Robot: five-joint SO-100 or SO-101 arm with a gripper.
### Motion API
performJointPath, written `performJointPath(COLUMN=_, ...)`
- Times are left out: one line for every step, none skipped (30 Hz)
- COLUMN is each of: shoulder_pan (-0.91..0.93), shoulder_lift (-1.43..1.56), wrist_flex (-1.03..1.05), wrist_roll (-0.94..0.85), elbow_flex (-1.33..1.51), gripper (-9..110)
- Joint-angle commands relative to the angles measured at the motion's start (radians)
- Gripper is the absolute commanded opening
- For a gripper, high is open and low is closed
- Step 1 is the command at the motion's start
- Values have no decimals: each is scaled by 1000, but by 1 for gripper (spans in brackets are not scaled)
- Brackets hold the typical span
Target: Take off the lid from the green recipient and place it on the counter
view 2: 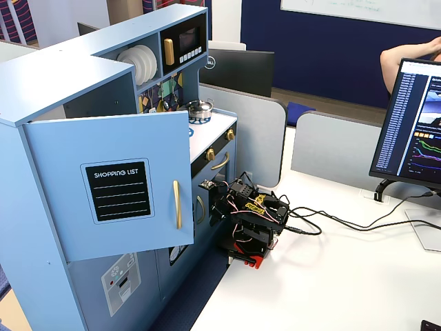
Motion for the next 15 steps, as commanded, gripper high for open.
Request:
performJointPath(shoulder_pan=147, shoulder_lift=2, wrist_flex=189, wrist_roll=-54, elbow_flex=-2, gripper=0)
performJointPath(shoulder_pan=149, shoulder_lift=2, wrist_flex=187, wrist_roll=-54, elbow_flex=-2, gripper=0)
performJointPath(shoulder_pan=147, shoulder_lift=2, wrist_flex=187, wrist_roll=-49, elbow_flex=-2, gripper=0)
performJointPath(shoulder_pan=138, shoulder_lift=2, wrist_flex=189, wrist_roll=-43, elbow_flex=-2, gripper=0)
performJointPath(shoulder_pan=132, shoulder_lift=2, wrist_flex=189, wrist_roll=-43, elbow_flex=-2, gripper=0)
performJointPath(shoulder_pan=129, shoulder_lift=2, wrist_flex=189, wrist_roll=-44, elbow_flex=-2, gripper=0)
performJointPath(shoulder_pan=129, shoulder_lift=2, wrist_flex=189, wrist_roll=-46, elbow_flex=-2, gripper=0)
performJointPath(shoulder_pan=132, shoulder_lift=2, wrist_flex=189, wrist_roll=-51, elbow_flex=-2, gripper=0)
performJointPath(shoulder_pan=137, shoulder_lift=2, wrist_flex=187, wrist_roll=-57, elbow_flex=-2, gripper=0)
performJointPath(shoulder_pan=140, shoulder_lift=2, wrist_flex=186, wrist_roll=-66, elbow_flex=-2, gripper=0)
performJointPath(shoulder_pan=144, shoulder_lift=2, wrist_flex=184, wrist_roll=-75, elbow_flex=-3, gripper=0)
performJointPath(shoulder_pan=150, shoulder_lift=0, wrist_flex=179, wrist_roll=-97, elbow_flex=-3, gripper=0)
performJointPath(shoulder_pan=150, shoulder_lift=0, wrist_flex=164, wrist_roll=-124, elbow_flex=-5, gripper=0)
performJointPath(shoulder_pan=150, shoulder_lift=0, wrist_flex=130, wrist_roll=-120, elbow_flex=-5, gripper=0)
performJointPath(shoulder_pan=147, shoulder_lift=-2, wrist_flex=98, wrist_roll=-118, elbow_flex=-15, gripper=0)
